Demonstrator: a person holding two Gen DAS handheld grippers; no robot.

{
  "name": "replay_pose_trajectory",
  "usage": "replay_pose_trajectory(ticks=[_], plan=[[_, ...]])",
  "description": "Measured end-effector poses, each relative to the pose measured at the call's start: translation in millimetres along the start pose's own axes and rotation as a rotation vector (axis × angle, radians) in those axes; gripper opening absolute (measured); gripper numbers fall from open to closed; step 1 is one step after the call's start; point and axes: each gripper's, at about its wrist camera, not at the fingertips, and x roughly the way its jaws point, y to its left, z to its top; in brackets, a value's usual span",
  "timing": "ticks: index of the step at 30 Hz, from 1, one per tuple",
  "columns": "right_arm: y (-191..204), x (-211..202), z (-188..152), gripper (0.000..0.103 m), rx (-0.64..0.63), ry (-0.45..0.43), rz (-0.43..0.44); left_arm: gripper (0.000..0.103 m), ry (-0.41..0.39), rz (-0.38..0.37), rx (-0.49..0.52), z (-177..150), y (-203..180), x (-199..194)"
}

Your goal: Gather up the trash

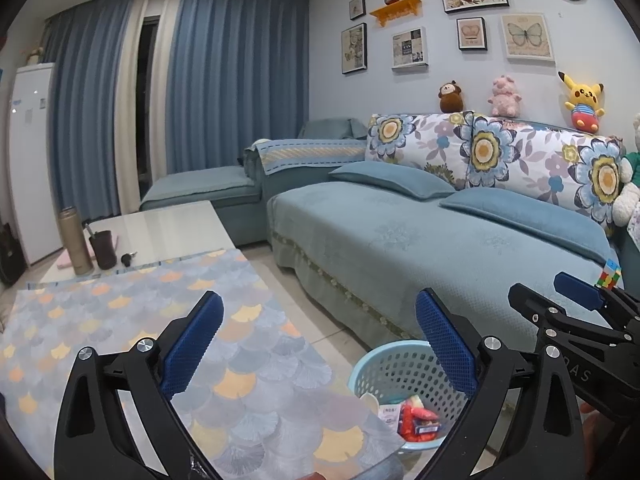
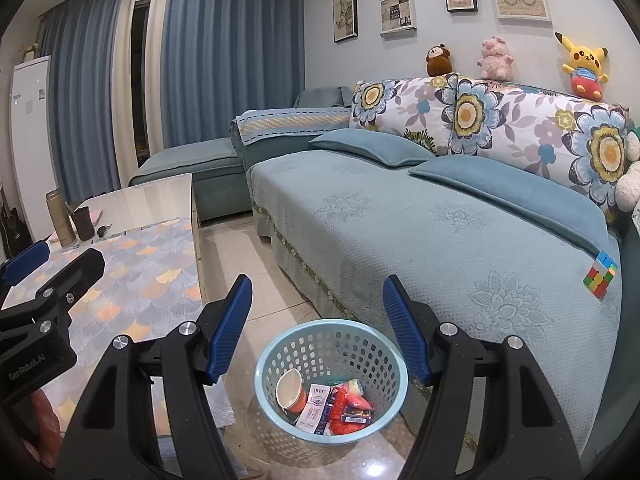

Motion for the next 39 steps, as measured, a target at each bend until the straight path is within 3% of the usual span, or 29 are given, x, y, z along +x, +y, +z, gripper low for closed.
replay_pose_trajectory(ticks=[22,26,39], plan=[[-1.9,-10.9,4.8,0.064,0.001,-0.018,-0.006,0.094,-0.004,0.007,-0.009,4.4,4.4,-5.5],[-1.8,-10.9,4.5,0.064,0.004,-0.017,-0.005,0.094,0.008,0.052,0.001,4.7,3.7,-3.2],[-3.1,-15.1,6.6,0.064,0.013,-0.014,-0.001,0.094,0.019,0.059,-0.031,5.3,14.1,-4.2]])
